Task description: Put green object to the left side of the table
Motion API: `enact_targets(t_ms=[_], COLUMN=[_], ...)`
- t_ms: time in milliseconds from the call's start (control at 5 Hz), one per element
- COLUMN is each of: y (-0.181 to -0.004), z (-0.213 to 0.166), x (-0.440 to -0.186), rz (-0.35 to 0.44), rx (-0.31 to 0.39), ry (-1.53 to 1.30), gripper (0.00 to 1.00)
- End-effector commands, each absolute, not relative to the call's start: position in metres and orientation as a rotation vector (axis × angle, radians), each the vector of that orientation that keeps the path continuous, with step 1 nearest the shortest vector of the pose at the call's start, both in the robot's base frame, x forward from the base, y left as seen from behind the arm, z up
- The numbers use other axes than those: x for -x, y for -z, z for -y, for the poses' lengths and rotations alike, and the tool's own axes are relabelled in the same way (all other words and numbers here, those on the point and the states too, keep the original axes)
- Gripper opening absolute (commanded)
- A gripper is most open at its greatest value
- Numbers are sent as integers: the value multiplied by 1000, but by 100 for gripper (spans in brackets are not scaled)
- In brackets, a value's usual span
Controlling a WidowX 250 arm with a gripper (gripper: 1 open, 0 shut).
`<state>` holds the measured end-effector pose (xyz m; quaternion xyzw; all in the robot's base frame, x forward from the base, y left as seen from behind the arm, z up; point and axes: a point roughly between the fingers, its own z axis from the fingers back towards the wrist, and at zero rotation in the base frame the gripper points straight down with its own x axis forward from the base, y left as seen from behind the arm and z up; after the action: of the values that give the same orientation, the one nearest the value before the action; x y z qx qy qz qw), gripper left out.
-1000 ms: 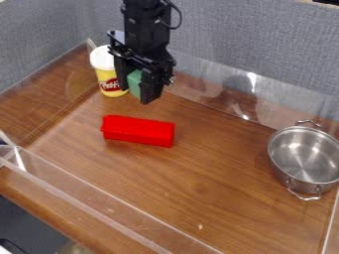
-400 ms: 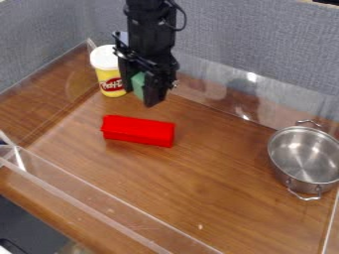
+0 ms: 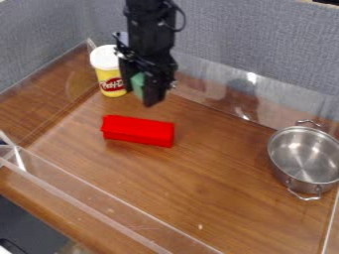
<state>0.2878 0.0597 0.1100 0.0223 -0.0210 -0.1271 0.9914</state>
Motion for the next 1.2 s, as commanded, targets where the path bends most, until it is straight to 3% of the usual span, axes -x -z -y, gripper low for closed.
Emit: enact_targets(t_ms=[0, 400, 1000], y=[-128, -115, -81], z=[-96, -175, -184], x=[-278, -260, -264], rz=[76, 43, -10], rx=[-74, -87, -111], ry=[177, 50, -2], gripper=[0, 0, 0])
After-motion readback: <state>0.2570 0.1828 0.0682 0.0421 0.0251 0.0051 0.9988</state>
